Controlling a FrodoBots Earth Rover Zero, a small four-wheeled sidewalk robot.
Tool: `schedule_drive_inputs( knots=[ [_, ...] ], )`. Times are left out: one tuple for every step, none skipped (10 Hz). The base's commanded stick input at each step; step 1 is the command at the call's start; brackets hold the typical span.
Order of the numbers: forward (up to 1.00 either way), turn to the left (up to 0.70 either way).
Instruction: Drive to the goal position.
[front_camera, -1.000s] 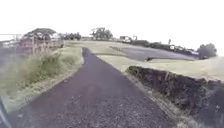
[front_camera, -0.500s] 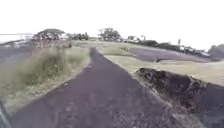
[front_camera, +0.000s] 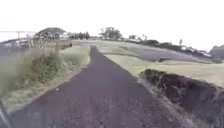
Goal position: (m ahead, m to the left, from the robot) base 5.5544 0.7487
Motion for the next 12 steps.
schedule_drive_inputs(
  knots=[
    [0.85,-0.33],
    [0.85,-0.32],
    [0.85,-0.24],
    [0.85,0.00],
    [0.85,0.00],
    [0.85,0.00],
    [0.85,0.00],
    [0.85,0.00],
    [0.85,0.00],
    [0.85,0.00],
    [0.85,0.00],
    [0.85,0.00]
  ],
)
